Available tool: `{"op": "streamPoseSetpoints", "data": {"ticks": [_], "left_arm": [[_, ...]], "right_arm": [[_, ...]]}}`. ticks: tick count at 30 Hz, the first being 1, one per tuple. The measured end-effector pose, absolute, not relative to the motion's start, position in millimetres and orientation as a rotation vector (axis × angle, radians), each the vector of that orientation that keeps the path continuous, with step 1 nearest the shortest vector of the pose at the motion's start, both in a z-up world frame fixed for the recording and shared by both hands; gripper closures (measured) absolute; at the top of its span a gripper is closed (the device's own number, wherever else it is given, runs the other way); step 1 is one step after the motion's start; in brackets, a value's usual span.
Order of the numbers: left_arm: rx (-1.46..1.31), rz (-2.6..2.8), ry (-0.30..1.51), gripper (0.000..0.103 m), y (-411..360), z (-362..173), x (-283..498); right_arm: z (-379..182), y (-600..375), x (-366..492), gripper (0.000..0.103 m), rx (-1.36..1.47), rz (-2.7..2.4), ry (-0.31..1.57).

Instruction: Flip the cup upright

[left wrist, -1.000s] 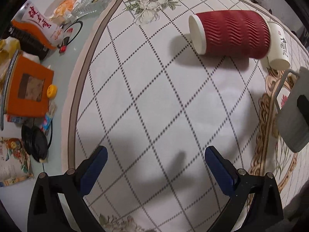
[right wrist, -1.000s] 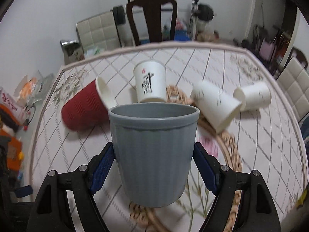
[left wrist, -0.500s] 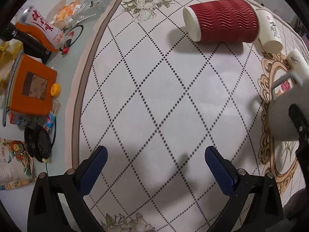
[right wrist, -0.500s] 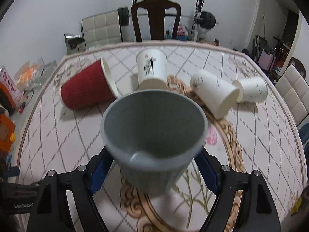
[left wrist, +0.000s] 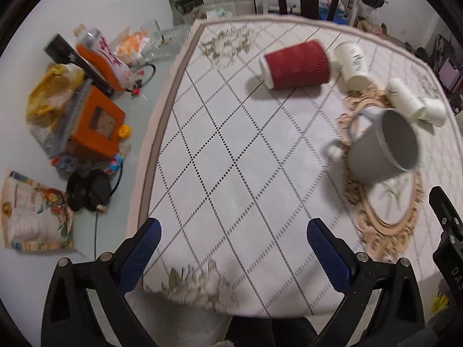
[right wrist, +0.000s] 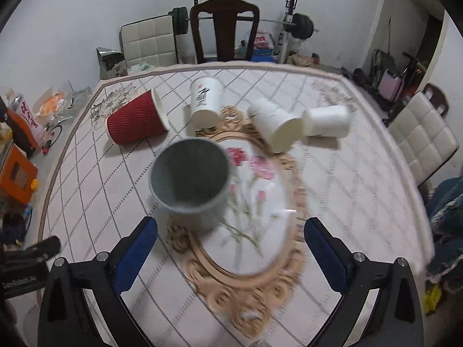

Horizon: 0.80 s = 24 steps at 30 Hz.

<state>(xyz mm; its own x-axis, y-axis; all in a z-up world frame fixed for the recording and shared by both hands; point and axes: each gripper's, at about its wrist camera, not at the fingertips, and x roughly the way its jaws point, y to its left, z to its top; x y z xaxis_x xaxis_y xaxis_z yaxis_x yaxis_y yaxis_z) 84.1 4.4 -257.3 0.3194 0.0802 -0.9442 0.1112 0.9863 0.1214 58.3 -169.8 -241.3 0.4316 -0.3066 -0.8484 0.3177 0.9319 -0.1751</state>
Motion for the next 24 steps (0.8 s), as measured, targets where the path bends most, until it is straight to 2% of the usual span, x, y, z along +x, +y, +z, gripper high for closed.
{"op": "streamPoseSetpoints", "data": {"ticks": [13,19,24], "left_arm": [[0.108,-0.066,1.01,0.0,-8.2,-114.9,-28.5],[0.094,-0.064,0.946,0.0,-1.3,-71.9,-57.9],[0.087,-0.081,0.928,0.0,6.2,-55.7,-69.7]], "right_arm": [[-88.5,-167.6,-45.1,0.0,-0.024,-0.345,0.984],[-34.2,-158.7,-81.4,0.0,-0.035,-0.313,0.929],[-2.8,-151.2,-100.8,0.0,-0.026,-0.311,0.905]]}}
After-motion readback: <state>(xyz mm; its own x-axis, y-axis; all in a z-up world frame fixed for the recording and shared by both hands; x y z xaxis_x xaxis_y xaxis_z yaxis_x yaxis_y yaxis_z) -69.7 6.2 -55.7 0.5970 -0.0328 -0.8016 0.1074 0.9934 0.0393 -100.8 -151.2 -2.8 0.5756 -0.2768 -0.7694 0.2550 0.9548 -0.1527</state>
